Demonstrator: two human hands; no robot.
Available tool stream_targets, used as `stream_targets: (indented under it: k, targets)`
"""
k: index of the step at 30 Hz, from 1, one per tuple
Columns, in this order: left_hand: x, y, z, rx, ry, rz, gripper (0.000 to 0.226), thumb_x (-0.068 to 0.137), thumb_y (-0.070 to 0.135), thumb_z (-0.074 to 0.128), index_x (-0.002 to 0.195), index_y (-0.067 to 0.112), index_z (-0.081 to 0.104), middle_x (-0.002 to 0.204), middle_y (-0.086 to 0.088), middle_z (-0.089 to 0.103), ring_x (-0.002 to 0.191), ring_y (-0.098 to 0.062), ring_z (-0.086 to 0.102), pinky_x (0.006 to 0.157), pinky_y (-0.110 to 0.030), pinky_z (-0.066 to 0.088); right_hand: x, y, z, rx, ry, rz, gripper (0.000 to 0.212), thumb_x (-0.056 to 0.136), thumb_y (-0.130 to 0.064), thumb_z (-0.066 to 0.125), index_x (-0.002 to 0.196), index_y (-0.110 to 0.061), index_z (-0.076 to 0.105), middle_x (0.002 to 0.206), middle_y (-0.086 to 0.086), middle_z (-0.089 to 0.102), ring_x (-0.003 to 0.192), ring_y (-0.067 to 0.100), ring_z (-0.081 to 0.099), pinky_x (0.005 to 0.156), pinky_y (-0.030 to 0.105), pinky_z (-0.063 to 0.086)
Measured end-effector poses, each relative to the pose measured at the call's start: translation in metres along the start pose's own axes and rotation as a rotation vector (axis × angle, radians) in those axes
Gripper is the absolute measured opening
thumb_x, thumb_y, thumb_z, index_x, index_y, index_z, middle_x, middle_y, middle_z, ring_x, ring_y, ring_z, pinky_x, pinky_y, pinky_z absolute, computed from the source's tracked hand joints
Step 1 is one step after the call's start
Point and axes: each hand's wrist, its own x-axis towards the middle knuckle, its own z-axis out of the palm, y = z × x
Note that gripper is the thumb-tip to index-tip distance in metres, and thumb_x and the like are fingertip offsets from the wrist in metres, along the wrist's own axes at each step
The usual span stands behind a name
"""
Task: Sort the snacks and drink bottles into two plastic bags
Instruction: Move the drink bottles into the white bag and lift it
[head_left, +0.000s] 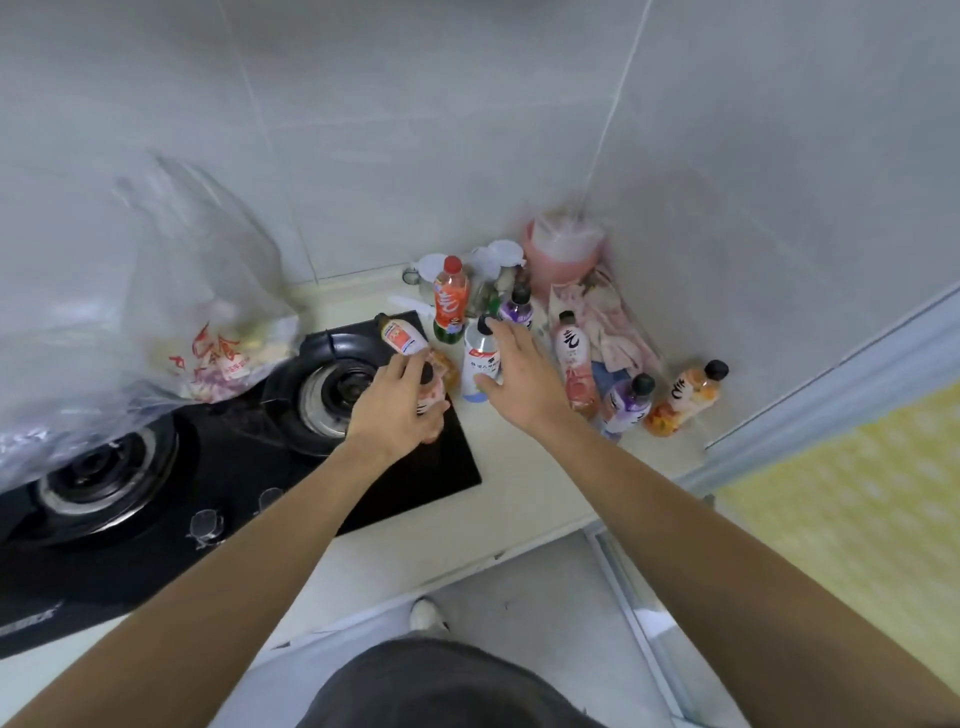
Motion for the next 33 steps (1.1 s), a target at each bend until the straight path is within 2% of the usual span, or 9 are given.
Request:
stream_targets:
  k: [3,6,9,12,15,17,22,27,33]
  targets:
    - [0.017,-0.005,0.011,-0.048,-0.092,-0.069,0.078,0.085,0.041,0.075,0.148,0.022,0.034,0.132,-0.002,0.047,0.123,-0.027,0.051,0.087,-0.05,0.055,0.035,0.009,0.003,-0.033,-0.033,-0.021,0.077,0.094,-0.032,0.072,0.158,-0.021,0.03,0.161,0.006,0.035,0.146,0.031,0.037,0.115,0.044,0.035]
    - [0.026,-0.005,0.021,-0.082,-0.101,-0.104,0.072,0.081,0.034,0.078,0.139,0.028,0.036,0.122,0.002,0.047,0.112,-0.024,0.055,0.081,-0.047,0.055,0.053,0.016,0.005,-0.101,-0.113,-0.046,0.078,0.094,-0.036,0.071,0.158,-0.024,0.028,0.161,0.003,0.037,0.145,0.03,0.039,0.113,0.044,0.035]
    - [0.032,0.0,0.028,-0.081,-0.075,-0.142,0.067,0.079,0.028,0.079,0.132,0.028,0.039,0.116,0.005,0.048,0.104,-0.023,0.059,0.075,-0.039,0.052,0.066,0.025,0.016,0.017,-0.147,-0.033,0.081,0.088,-0.029,0.079,0.154,-0.026,0.033,0.155,0.004,0.042,0.142,0.031,0.042,0.105,0.047,0.043]
    - [0.034,0.005,0.033,-0.08,-0.032,-0.203,0.068,0.078,0.029,0.079,0.133,0.029,0.039,0.117,0.005,0.05,0.102,-0.023,0.06,0.074,-0.036,0.051,0.078,0.034,0.028,0.114,-0.158,-0.058,0.08,0.08,-0.024,0.086,0.144,-0.024,0.038,0.142,0.006,0.048,0.135,0.031,0.046,0.098,0.048,0.048]
    - [0.032,0.012,0.035,-0.103,0.029,-0.256,0.063,0.078,0.034,0.079,0.128,0.029,0.041,0.115,0.006,0.052,0.1,-0.022,0.059,0.073,-0.036,0.05,0.087,0.042,0.03,0.088,-0.131,-0.121,0.071,0.079,-0.025,0.087,0.134,-0.024,0.041,0.129,0.006,0.052,0.122,0.033,0.056,0.086,0.046,0.052]
    - [0.026,0.019,0.038,-0.094,0.078,-0.303,0.057,0.08,0.037,0.079,0.122,0.028,0.042,0.111,0.007,0.052,0.096,-0.021,0.057,0.069,-0.034,0.046,0.089,0.049,0.029,0.055,-0.125,-0.212,0.069,0.079,-0.026,0.087,0.133,-0.021,0.044,0.124,0.005,0.054,0.115,0.033,0.06,0.083,0.046,0.055]
    - [0.007,0.034,0.03,-0.069,0.226,-0.432,0.056,0.078,0.041,0.082,0.114,0.029,0.04,0.106,0.007,0.055,0.082,-0.019,0.056,0.063,-0.034,0.044,0.086,0.059,0.016,0.036,-0.143,-0.396,0.058,0.079,-0.034,0.086,0.122,-0.021,0.049,0.118,0.0,0.058,0.106,0.028,0.063,0.073,0.042,0.049]
    - [-0.022,0.04,0.002,-0.09,0.372,-0.584,0.054,0.074,0.035,0.082,0.103,0.029,0.037,0.098,0.008,0.056,0.075,-0.021,0.056,0.06,-0.037,0.043,0.077,0.03,0.003,0.153,-0.219,-0.579,0.059,0.076,-0.035,0.084,0.121,-0.024,0.048,0.116,-0.003,0.059,0.102,0.029,0.063,0.071,0.038,0.049]
    - [-0.106,0.034,-0.03,-0.06,0.49,-0.777,0.051,0.075,0.026,0.078,0.098,0.029,0.033,0.09,0.004,0.051,0.072,-0.024,0.05,0.058,-0.04,0.044,0.04,-0.057,0.003,0.198,-0.263,-0.832,0.059,0.076,-0.04,0.084,0.123,-0.028,0.049,0.117,-0.008,0.058,0.103,0.023,0.063,0.071,0.033,0.044]
